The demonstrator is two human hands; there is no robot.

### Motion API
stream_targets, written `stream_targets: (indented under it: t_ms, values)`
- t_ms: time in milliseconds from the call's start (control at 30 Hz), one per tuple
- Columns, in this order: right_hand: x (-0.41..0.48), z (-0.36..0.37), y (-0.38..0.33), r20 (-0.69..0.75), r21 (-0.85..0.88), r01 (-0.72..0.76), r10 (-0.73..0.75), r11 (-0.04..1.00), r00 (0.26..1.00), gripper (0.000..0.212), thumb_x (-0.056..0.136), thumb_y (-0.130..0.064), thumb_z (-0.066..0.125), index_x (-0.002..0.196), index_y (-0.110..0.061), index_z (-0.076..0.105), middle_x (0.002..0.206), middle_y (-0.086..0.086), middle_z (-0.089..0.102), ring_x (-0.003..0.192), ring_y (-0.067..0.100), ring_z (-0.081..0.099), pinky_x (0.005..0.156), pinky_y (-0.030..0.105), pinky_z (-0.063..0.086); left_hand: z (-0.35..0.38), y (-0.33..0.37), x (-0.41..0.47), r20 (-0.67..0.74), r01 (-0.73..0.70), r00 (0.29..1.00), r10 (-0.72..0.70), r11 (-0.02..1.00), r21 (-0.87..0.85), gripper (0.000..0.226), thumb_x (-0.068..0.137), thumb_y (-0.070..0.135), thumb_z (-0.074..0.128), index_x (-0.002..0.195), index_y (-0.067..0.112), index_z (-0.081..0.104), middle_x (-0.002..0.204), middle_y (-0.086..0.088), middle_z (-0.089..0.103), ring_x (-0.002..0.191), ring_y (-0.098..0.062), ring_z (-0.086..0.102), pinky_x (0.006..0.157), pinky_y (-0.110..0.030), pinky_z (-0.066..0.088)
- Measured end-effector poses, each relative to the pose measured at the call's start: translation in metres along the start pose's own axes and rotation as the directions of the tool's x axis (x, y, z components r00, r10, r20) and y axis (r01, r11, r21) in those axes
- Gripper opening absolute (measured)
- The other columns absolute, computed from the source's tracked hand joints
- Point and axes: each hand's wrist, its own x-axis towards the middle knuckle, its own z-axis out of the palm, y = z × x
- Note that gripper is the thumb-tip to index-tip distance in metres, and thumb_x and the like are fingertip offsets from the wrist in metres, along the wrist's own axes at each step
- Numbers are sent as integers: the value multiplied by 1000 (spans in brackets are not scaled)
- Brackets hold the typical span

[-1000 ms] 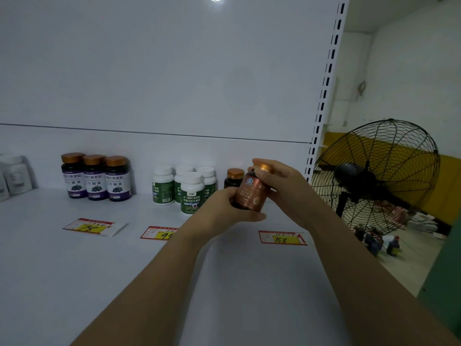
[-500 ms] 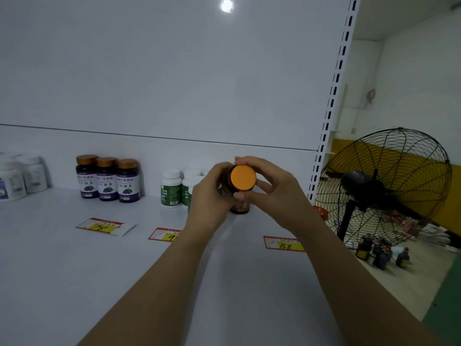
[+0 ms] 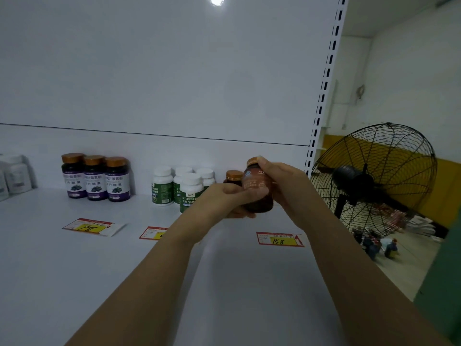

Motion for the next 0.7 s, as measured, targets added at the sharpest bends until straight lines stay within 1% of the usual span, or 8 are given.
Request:
stream_targets:
  t_ms: [100,167,267,333,400,500,600,700]
  values:
    - [1,-1,6,-22,-31,-192,192,981,981,46,85,-39,66,108,1,66,102,18,69,94,30,68,78,33,58,-1,-1,0,68,148,987,-143,987,-68,60,61,57,68,99,11,67,89,-12,74,84,-26,72,85,-35,55]
    - [-1,-2,9,-23,-31,-230,229,973,973,46,85,-38,67,108,2,67,96,18,69,84,25,68,63,26,55,-2,-3,0,93,203,976,-196,977,-68,60,65,59,64,101,11,66,88,-15,74,85,-28,71,85,-36,55]
    - [-2,-4,11,-17,-22,-240,239,971,971,45,86,-36,67,110,2,66,95,18,68,80,23,67,57,22,53,-3,-5,1,121,219,970,-211,974,-60,59,69,59,63,103,10,65,90,-17,73,87,-29,71,88,-38,54]
    - [0,-4,10,-25,-34,-238,238,971,971,44,86,-35,67,110,1,65,101,19,69,87,25,68,60,24,55,-3,-5,1,133,215,970,-204,974,-73,55,69,55,64,104,12,64,92,-15,73,89,-28,71,88,-37,54]
    - [3,-3,9,-38,-40,-213,211,976,977,42,86,-32,66,111,1,65,106,19,68,96,28,67,71,29,58,-3,-6,1,138,207,971,-195,975,-79,46,72,47,68,104,14,64,95,-11,74,90,-25,71,90,-35,53]
    - [4,-3,6,43,-16,-99,100,995,994,34,87,-20,65,116,-1,62,113,17,66,102,28,66,87,36,56,-4,-12,4,84,118,989,-121,992,50,32,78,29,74,105,12,68,97,-6,74,94,-20,69,95,-36,51]
    - [4,-4,6,61,-224,10,4,975,998,36,85,-18,69,119,-11,61,111,10,66,103,22,65,93,36,53,-3,-18,7,-46,29,999,-20,976,216,29,75,19,78,102,14,70,94,-1,74,93,-16,68,90,-30,51]
    - [4,-4,9,44,-427,65,-51,902,998,42,79,-25,75,118,-16,60,110,5,65,101,19,64,90,37,55,2,-25,12,-88,20,996,10,941,337,35,75,19,77,108,17,64,102,1,70,96,-14,65,89,-25,49]
